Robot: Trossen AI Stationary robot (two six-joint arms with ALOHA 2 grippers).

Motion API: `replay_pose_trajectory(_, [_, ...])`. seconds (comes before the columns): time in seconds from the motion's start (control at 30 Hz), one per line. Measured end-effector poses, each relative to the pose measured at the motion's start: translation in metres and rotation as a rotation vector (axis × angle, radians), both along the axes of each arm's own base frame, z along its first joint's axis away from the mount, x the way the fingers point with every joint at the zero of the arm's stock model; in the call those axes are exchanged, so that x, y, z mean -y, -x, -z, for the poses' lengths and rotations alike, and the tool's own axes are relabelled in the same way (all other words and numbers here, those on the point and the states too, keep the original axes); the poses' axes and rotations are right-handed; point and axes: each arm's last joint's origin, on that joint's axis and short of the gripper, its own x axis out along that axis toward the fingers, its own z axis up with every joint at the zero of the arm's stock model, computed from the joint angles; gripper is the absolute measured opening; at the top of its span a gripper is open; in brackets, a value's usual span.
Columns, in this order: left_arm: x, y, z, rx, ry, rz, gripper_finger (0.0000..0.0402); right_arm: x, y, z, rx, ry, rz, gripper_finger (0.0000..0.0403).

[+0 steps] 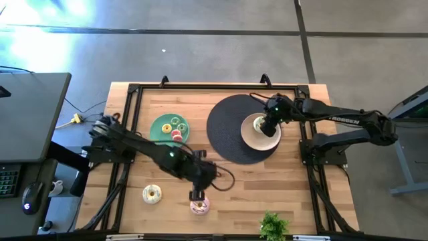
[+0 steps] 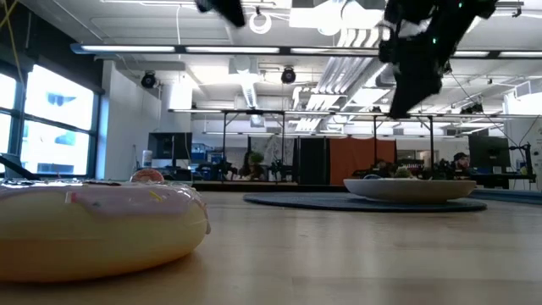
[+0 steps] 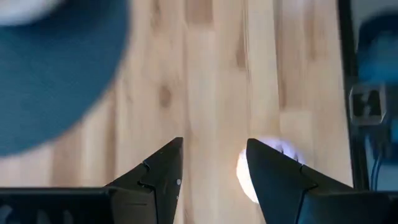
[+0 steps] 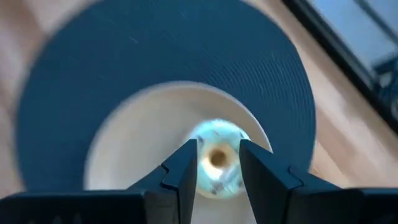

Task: Pick & Place donuts
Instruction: Put the large purple donut onto the white plate

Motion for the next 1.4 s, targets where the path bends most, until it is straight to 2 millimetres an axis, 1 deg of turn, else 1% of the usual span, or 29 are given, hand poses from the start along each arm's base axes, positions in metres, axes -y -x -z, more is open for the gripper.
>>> replay_pose_trajectory(0.13, [0.01,-0.01,0.03,-0.108,0.004,0.016,0.0172,-0.014,-0.011,-0.022,0.111,0.021,-0.08,0.0117])
replay_pose_trajectory(0.23, [0.016,-0.015,0.044,-0.158,0.051,0.015,0.0172,-0.027,-0.016,-0.032,0.17,0.003,-0.142,0.0117])
replay_pose_trajectory(0.3, [0.02,-0.018,0.054,-0.197,0.077,0.019,0.0172,-0.036,-0.019,-0.034,0.195,-0.008,-0.195,0.0117])
replay_pose_trajectory(0.43, [0.025,-0.022,0.077,-0.268,0.053,0.022,0.0172,-0.052,-0.022,-0.032,0.22,-0.021,-0.267,0.0117])
replay_pose_trajectory(0.5, [0.029,-0.028,0.085,-0.268,0.082,0.035,0.0172,-0.058,-0.023,-0.029,0.216,-0.033,-0.285,0.0117])
replay_pose_trajectory(0.57, [0.032,-0.027,0.098,-0.341,0.108,0.039,0.0172,-0.063,-0.023,-0.025,0.209,-0.041,-0.301,0.0117])
replay_pose_trajectory(0.67, [0.037,-0.029,0.111,-0.394,0.142,0.049,0.0164,-0.07,-0.022,-0.023,0.197,-0.031,-0.32,0.0117])
replay_pose_trajectory(0.8, [0.041,-0.028,0.12,-0.427,0.145,0.053,0.0139,-0.075,-0.023,-0.024,0.21,-0.021,-0.338,0.0117])
replay_pose_trajectory(0.93, [0.041,-0.029,0.119,-0.411,0.138,0.024,0.0116,-0.077,-0.024,-0.025,0.225,-0.018,-0.346,0.0117])
replay_pose_trajectory(1.03, [0.04,-0.03,0.119,-0.398,0.119,-0.033,0.011,-0.077,-0.025,-0.025,0.231,-0.012,-0.341,0.0117])
replay_pose_trajectory(1.13, [0.039,-0.03,0.119,-0.398,0.118,-0.036,0.0109,-0.076,-0.025,-0.026,0.237,-0.002,-0.333,0.0117])
replay_pose_trajectory(1.23, [0.04,-0.029,0.119,-0.417,0.14,-0.026,0.0122,-0.076,-0.025,-0.026,0.244,-0.001,-0.334,0.0117])
replay_pose_trajectory(1.4, [0.04,-0.029,0.119,-0.418,0.14,-0.025,0.0178,-0.076,-0.025,-0.027,0.246,-0.004,-0.33,0.0117])
